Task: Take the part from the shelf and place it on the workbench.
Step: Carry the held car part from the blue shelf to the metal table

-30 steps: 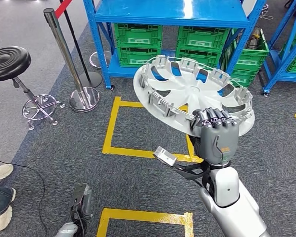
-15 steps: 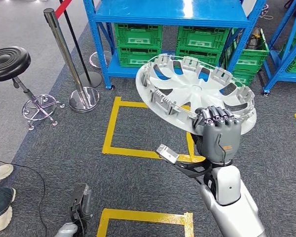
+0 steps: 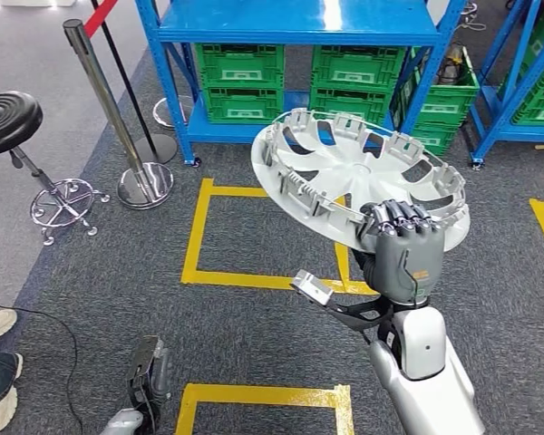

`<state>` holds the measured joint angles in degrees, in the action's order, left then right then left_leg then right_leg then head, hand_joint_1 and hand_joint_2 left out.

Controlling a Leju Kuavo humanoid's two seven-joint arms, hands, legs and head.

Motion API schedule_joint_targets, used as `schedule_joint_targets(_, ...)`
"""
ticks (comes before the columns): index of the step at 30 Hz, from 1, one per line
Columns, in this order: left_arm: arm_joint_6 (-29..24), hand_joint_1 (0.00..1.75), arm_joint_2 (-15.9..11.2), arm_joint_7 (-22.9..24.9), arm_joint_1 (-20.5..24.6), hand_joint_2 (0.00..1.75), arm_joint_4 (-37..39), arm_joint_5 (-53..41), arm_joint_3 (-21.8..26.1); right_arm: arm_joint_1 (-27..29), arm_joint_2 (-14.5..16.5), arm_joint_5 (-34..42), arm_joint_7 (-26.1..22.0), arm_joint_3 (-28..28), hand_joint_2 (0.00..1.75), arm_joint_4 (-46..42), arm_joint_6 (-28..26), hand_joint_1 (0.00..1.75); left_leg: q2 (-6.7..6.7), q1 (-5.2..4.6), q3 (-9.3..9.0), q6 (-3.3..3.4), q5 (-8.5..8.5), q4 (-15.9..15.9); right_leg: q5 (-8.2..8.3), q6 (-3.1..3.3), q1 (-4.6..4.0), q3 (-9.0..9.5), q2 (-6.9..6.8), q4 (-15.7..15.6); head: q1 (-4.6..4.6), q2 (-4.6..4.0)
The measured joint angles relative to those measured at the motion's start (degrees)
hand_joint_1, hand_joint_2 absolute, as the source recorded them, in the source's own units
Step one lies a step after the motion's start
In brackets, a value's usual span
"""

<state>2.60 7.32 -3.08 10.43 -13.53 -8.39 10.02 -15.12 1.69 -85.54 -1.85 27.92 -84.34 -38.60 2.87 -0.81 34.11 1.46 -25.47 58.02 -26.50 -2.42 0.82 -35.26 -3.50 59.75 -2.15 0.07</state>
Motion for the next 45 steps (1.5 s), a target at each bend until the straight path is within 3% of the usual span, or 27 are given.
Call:
schedule_joint_targets(1, 0.0, 0.00, 0.0, 0.0, 0.0, 0.00, 0.0, 0.0, 0.0, 0.0, 0.3, 0.0, -0.4, -0.3, 1.75, 0.0, 0.0, 1.75, 0.45, -0.19, 0.09, -0.26, -0.15, 0.3, -0.18, 0.38, -0.16, 0.37, -0.29, -0.7, -0.02, 0.00)
schedule_joint_targets(3, 0.0, 0.00, -0.1, 0.0, -0.1, 0.00, 0.0, 0.1, 0.0, 0.2, 0.7, -0.1, -1.1, -1.0, 1.75, 0.0, 0.0, 1.75, 1.42, -0.27, 0.16, -0.56, -0.36, 0.5, 0.03, 1.15, -0.15, 0.17, 0.96, -0.6, -0.11, 0.00)
schedule_joint_targets(5, 0.0, 0.00, -0.1, -0.1, -0.1, 0.00, 0.0, 0.1, 0.0, 0.4, 1.0, -0.2, -1.4, -1.6, 1.75, -0.1, 0.0, 1.75, 0.63, 0.07, 0.66, -1.15, -1.87, 2.2, 0.29, 1.74, 0.00, 0.04, 2.12, -0.6, -0.15, 0.00)
schedule_joint_targets(8, 0.0, 0.00, -0.1, -0.1, -0.2, 0.00, 0.0, 0.3, 0.0, 0.5, 1.6, -0.5, -1.4, -2.2, 1.75, -0.1, 0.0, 1.75, -1.88, 0.61, 4.45, -2.02, -7.39, 12.0, 0.53, 2.36, 0.14, -0.13, 3.96, -0.7, -0.22, 0.00)
schedule_joint_targets(10, 0.0, 0.00, -0.1, -0.1, -0.3, 0.00, 0.0, 0.5, 0.0, 0.5, 1.7, -0.6, -1.4, -2.5, 1.75, -0.1, 0.0, 1.75, -2.19, 0.68, 6.41, -2.08, -8.68, 16.8, 0.60, 2.43, 0.13, -0.19, 5.39, -0.6, -0.23, 0.00)
schedule_joint_targets(11, 0.0, 0.00, -0.1, -0.2, -0.3, 0.00, 0.0, 0.6, 0.0, 0.5, 1.7, -0.7, -1.4, -2.7, 1.75, -0.2, 0.0, 1.75, -2.35, 0.68, 6.08, -1.95, -7.71, 16.2, 0.61, 2.43, 0.13, -0.17, 6.13, -0.6, -0.22, 0.00)
schedule_joint_targets(12, 0.0, 0.00, -0.1, -0.2, -0.3, 0.00, 0.0, 0.6, 0.0, 0.6, 1.7, -0.8, -1.4, -2.9, 1.75, -0.2, 0.0, 1.75, -2.75, 0.68, 4.83, -1.72, -5.86, 13.5, 0.63, 2.40, 0.13, -0.11, 6.87, -0.6, -0.23, 0.00)
schedule_joint_targets(14, 0.0, 0.00, -0.2, -0.2, -0.3, 0.00, 0.0, 0.7, 0.0, 0.6, 1.8, -0.8, -1.4, -3.2, 1.75, -0.5, 0.0, 1.75, -5.08, 0.79, 1.38, -1.11, -2.19, 5.8, 0.74, 2.20, 0.15, -0.16, 8.24, -0.6, -0.18, 0.00)
schedule_joint_targets(15, 0.0, 0.00, -0.2, -0.3, -0.4, 0.00, 0.0, 0.7, 0.0, 0.5, 1.9, -0.9, -1.4, -3.3, 1.75, -0.7, 0.0, 1.75, -6.22, 0.83, 0.14, -0.88, -1.27, 3.1, 0.87, 1.97, 0.22, -0.34, 8.91, -0.5, -0.23, 0.00)
schedule_joint_targets(16, 0.0, 0.00, -0.3, -0.3, -0.4, 0.00, 0.0, 0.7, 0.0, 0.5, 2.0, -0.9, -1.4, -3.4, 1.75, -0.8, 0.0, 1.75, -6.98, 0.85, -0.50, -0.70, -1.07, 1.6, 1.04, 1.66, 0.33, -0.64, 9.54, -0.5, -0.31, 0.00)
schedule_joint_targets(18, 0.0, 0.00, -0.2, -0.4, -0.3, 0.00, 0.0, 0.7, 0.0, 0.5, 2.0, -1.0, -1.4, -3.6, 1.75, -1.0, 0.0, 1.75, -6.45, 0.86, -0.70, -0.51, -1.36, 0.8, 1.48, 0.84, 0.49, -1.24, 10.79, -0.7, -0.46, 0.00)
schedule_joint_targets(19, 0.0, 0.00, -0.1, -0.4, -0.3, 0.00, 0.0, 0.7, 0.0, 0.6, 2.0, -1.0, -1.4, -3.8, 1.75, -1.1, 0.0, 1.75, -5.72, 0.97, -0.79, -0.39, -1.28, 0.4, 1.41, 0.50, 0.42, -1.62, 10.66, -0.6, -0.47, 0.00)
schedule_joint_targets(21, 0.0, 0.00, 0.0, -0.5, -0.2, 0.00, 0.0, 0.8, 0.0, 0.7, 2.0, -1.1, -1.3, -4.1, 1.75, -1.2, 0.0, 1.75, -4.29, 1.20, -0.98, -0.01, -0.85, -0.4, -0.39, 0.03, 0.06, -3.10, 8.22, 1.8, -0.01, 0.00)
schedule_joint_targets(23, 0.0, 0.00, -0.1, -0.6, -0.3, 0.00, 0.0, 0.9, 0.0, 0.7, 2.0, -1.3, -1.0, -4.2, 1.75, -1.3, 0.0, 1.75, -2.83, 1.07, -0.97, 0.33, -0.67, -0.6, -3.94, -0.17, -0.11, -6.10, 4.99, 8.5, 0.41, 0.00)
schedule_joint_targets(25, 0.0, 0.00, -0.1, -0.6, -0.5, 0.00, 0.0, 1.0, 0.0, 0.9, 2.0, -1.5, -0.6, -4.4, 1.75, -1.3, 0.0, 1.75, -1.26, 0.93, -0.90, 0.43, -0.71, -0.5, -5.76, -0.37, -0.09, -8.33, 3.92, 14.0, 0.42, 0.00)
schedule_joint_targets(26, 0.0, 0.00, -0.1, -0.5, -0.5, 0.00, 0.0, 1.0, 0.0, 1.1, 2.0, -1.5, -0.4, -4.6, 1.75, -1.4, 0.0, 1.75, -0.53, 0.91, -0.89, 0.44, -0.75, -0.4, -5.22, -0.41, -0.09, -8.10, 3.69, 13.9, 0.44, 0.00)
schedule_joint_targets(27, 0.0, 0.00, 0.0, -0.5, -0.5, 0.00, 0.0, 1.0, 0.0, 1.2, 2.0, -1.5, -0.3, -4.7, 1.75, -1.5, 0.0, 1.75, 0.16, 0.90, -0.90, 0.39, -0.82, -0.4, -3.76, -0.40, -0.10, -6.73, 3.32, 11.7, 0.44, 0.00)
schedule_joint_targets(29, 0.0, 0.00, 0.1, -0.5, -0.5, 0.00, 0.0, 1.0, 0.0, 1.2, 2.0, -1.5, -0.1, -4.8, 1.75, -1.8, 0.0, 1.75, 1.40, 0.74, -0.87, 0.06, -1.09, 0.0, -0.87, -0.15, -0.44, -2.32, 1.12, 3.9, 0.48, 0.00)
schedule_joint_targets(31, 0.0, 0.00, 0.1, -0.5, -0.5, 0.00, 0.0, 1.0, 0.0, 1.3, 2.0, -1.6, 0.0, -4.9, 1.75, -2.0, 0.0, 1.75, 2.46, 0.37, -0.70, -0.38, -1.33, 0.4, 0.03, 0.60, -0.84, 0.11, -0.37, -0.6, 0.48, 0.00)
schedule_joint_targets(34, 0.1, 0.00, 0.1, -0.3, -0.4, 0.00, 0.0, 0.7, -0.1, 1.5, 1.9, -2.2, 0.9, -5.0, 1.75, -2.2, 0.0, 1.75, 3.81, 0.18, -0.60, -0.97, -1.61, 0.8, 0.26, 1.64, -0.75, -0.12, 1.24, -0.8, 0.51, 0.00)
schedule_joint_targets(36, 0.0, 0.00, 0.1, -0.1, -0.3, 0.00, 0.0, 0.6, -0.3, 1.5, 1.9, -2.6, 2.0, -5.1, 1.75, -2.5, 0.0, 1.75, 1.78, 0.44, 0.39, -1.63, -3.54, 3.5, 0.57, 2.20, -0.32, -0.12, 2.49, -1.0, 0.43, 0.00)
schedule_joint_targets(38, -0.1, 0.00, 0.0, 0.0, -0.4, 0.00, 0.0, 0.6, -0.3, 1.5, 1.9, -2.7, 2.8, -5.0, 1.75, -2.8, 0.0, 1.75, -1.34, 0.80, 3.06, -2.14, -7.32, 10.1, 0.77, 2.54, -0.07, -0.16, 3.79, -1.1, 0.25, 0.00)
schedule_joint_targets(40, -0.2, 0.00, -0.2, 0.0, -0.5, 0.00, 0.0, 0.8, -0.4, 1.5, 1.9, -2.8, 3.3, -5.0, 1.75, -2.8, 0.0, 1.75, -2.31, 0.99, 5.61, -2.36, -9.64, 16.1, 0.90, 2.65, -0.06, -0.29, 5.36, -1.0, 0.16, 0.00)
schedule_joint_targets(41, -0.2, 0.00, -0.2, 0.0, -0.5, 0.00, 0.0, 1.0, -0.4, 1.5, 1.8, -2.8, 3.7, -4.9, 1.75, -2.9, 0.0, 1.75, -2.45, 1.05, 5.81, -2.37, -9.22, 16.7, 0.96, 2.63, -0.06, -0.33, 6.21, -1.0, 0.16, 0.00)
schedule_joint_targets(42, -0.3, 0.00, -0.3, 0.0, -0.5, 0.00, 0.0, 1.1, -0.4, 1.5, 1.8, -2.8, 4.1, -4.9, 1.75, -3.0, 0.0, 1.75, -2.67, 1.11, 4.99, -2.32, -7.71, 15.0, 1.03, 2.57, -0.06, -0.33, 7.08, -1.0, 0.16, 0.00)
schedule_joint_targets(43, -0.3, 0.00, -0.4, 0.0, -0.5, 0.00, 0.0, 1.2, -0.4, 1.5, 1.7, -2.8, 4.5, -4.8, 1.75, -3.1, 0.0, 1.75, -3.32, 1.22, 3.38, -2.20, -5.51, 11.6, 1.09, 2.46, -0.05, -0.30, 7.93, -1.0, 0.15, 0.00)
schedule_joint_targets(45, -0.4, 0.00, -0.6, 0.0, -0.6, 0.00, 0.0, 1.2, -0.4, 1.4, 1.7, -2.9, 5.1, -4.8, 1.75, -3.5, 0.0, 1.75, -6.26, 1.56, 0.07, -1.87, -2.32, 4.5, 1.28, 2.09, 0.00, -0.53, 9.48, -0.9, 0.22, 0.00)
